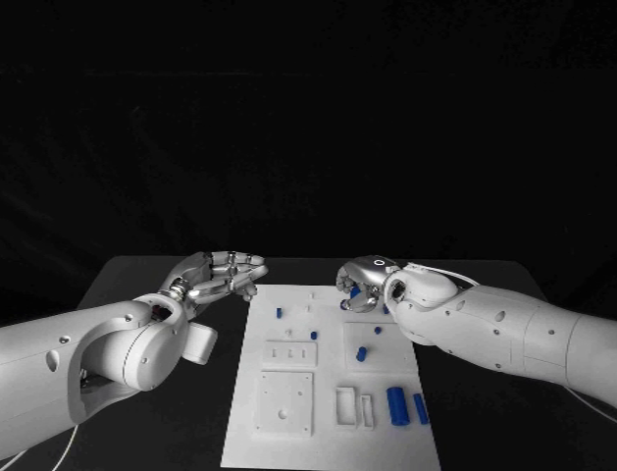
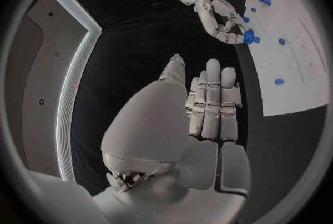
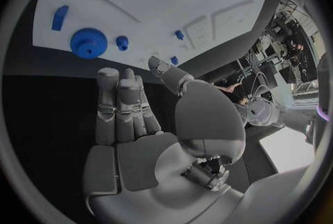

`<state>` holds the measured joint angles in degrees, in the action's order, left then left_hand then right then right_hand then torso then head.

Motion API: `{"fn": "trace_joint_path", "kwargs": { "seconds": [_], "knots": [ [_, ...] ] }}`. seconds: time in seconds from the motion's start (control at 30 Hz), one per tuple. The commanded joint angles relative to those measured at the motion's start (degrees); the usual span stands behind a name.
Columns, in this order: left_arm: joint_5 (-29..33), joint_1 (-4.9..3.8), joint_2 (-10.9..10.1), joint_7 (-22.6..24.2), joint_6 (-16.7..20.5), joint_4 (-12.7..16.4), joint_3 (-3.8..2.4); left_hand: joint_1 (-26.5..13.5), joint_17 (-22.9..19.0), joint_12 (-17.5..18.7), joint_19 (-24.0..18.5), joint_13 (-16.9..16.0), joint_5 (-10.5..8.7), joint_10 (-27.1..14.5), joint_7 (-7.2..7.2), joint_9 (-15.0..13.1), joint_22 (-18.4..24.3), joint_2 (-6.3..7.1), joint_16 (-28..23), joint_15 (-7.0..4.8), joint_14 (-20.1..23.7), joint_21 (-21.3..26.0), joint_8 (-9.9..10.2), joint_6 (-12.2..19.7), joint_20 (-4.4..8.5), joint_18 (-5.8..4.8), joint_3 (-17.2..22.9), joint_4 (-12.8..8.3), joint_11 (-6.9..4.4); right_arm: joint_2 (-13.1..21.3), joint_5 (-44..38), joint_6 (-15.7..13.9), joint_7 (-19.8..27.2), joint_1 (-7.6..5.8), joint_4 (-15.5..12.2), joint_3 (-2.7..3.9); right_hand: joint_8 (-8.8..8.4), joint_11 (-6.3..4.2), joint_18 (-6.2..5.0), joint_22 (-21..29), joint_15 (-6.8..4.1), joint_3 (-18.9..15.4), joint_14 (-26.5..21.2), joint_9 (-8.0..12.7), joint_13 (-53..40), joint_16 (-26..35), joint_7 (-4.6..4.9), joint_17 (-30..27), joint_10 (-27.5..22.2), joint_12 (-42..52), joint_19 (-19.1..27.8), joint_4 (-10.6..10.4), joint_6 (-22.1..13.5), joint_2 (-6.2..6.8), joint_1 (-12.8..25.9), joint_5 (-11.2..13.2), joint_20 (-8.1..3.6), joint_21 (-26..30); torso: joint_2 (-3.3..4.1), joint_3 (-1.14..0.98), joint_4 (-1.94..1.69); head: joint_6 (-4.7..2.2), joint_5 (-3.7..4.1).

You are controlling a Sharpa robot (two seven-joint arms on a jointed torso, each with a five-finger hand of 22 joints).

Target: Assemble the parts on the task board

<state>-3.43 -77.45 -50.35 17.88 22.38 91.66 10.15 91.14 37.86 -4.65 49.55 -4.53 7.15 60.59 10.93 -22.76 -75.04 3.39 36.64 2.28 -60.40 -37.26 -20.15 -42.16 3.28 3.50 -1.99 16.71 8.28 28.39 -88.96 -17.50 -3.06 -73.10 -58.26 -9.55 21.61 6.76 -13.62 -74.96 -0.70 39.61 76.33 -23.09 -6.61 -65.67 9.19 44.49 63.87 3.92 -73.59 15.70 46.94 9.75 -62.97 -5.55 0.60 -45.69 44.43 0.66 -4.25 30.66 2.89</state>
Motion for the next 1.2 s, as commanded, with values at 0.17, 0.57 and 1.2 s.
{"fn": "trace_joint_path", "kwargs": {
  "seconds": [0.17,0.57,1.2],
  "knots": [
    [-0.5,-0.08,0.0,0.1,-1.2,0.5,-0.1,-0.5,-0.1,0.4,-0.4,0.1,0.08,-0.2,-0.37,0.1,0.0,0.02,0.0,-0.02,0.6,-0.1,0.4,0.0,0.14,1.97,-0.4,0.0,0.09,-0.7,-5.2,-0.6,-3.5,0.26,1.1,-0.07,-0.4,0.03,-1.38,0.1,0.87,0.6,-0.6,0.2,0.3,-0.5,-0.27,-0.5,-0.6,-0.2,-6.4,0.0,0.3,0.72,-0.3,1.0,-5.9,0.5,1.63,0.1,-0.33,-0.48,0.29],
    [-0.5,-0.08,0.1,-0.1,-1.3,0.3,-0.1,-0.8,-0.2,0.5,-0.4,0.1,0.02,-0.3,-0.38,0.1,0.1,0.02,0.0,0.0,0.6,-0.1,0.4,0.1,0.12,1.96,-0.5,0.0,0.11,-1.1,-7.1,-2.1,-5.1,0.27,2.0,-0.08,-0.37,0.04,-1.38,0.2,0.9,1.6,-0.8,0.3,0.8,-1.2,-0.5,-1.5,-0.4,0.0,-6.6,-0.3,0.9,1.22,-0.8,2.3,-5.64,0.7,3.63,0.39,-0.57,-1.31,0.67],
    [-0.4,-0.07,0.4,-0.6,-1.6,0.0,-0.1,-1.2,-0.3,0.7,-0.4,0.1,-0.07,-0.4,-0.35,0.2,0.2,-0.04,0.0,0.04,0.6,-0.1,0.5,0.2,0.1,1.97,-0.6,0.0,0.17,-1.6,-8.1,-1.8,-5.6,0.27,2.1,-0.08,0.49,-0.99,-1.38,-0.1,-0.08,2.9,-0.9,0.1,0.2,-2.0,-0.84,-3.0,3.2,1.2,-6.7,-0.6,3.4,0.03,-0.9,2.6,-5.51,0.7,5.19,0.64,-0.82,-1.76,0.74]
  ]
}}
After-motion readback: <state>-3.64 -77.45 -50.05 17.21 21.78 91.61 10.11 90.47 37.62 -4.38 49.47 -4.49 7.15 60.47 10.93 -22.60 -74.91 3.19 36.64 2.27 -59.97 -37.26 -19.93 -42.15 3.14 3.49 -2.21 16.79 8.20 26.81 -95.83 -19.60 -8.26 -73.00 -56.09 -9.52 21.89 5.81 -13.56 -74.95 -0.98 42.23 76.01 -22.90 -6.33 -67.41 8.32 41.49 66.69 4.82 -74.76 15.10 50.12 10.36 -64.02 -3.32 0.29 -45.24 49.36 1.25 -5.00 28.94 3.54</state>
